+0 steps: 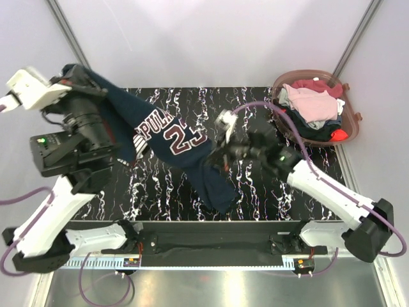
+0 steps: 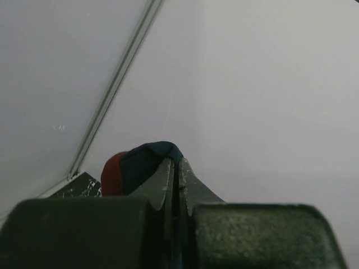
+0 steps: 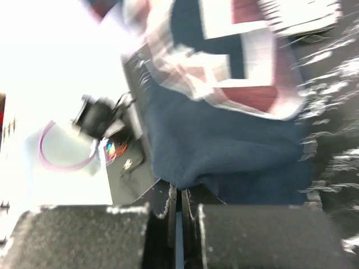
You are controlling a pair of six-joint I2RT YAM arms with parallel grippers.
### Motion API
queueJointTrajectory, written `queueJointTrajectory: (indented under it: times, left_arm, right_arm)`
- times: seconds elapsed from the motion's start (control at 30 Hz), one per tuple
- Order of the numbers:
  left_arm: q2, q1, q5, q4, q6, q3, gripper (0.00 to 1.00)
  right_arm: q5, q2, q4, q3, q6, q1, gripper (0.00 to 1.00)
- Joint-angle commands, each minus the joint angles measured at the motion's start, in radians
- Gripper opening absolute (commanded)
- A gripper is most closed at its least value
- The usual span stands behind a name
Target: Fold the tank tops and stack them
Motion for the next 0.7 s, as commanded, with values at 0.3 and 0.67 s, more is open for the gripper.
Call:
queueJointTrajectory:
  times: [0.3, 0.67]
  left_arm:
    - [0.06, 0.629, 0.481, -1.066, -1.183, -0.198, 0.0]
    - [0.236, 0.657, 0.537, -0.905, -1.191, -0.337, 0.0]
  right_arm:
    - [-0.131, 0.57, -0.185, 0.397, 0.328, -0.479, 0.99]
    - [0.236, 0.452, -0.351, 0.249, 0.055, -0.266, 0.78]
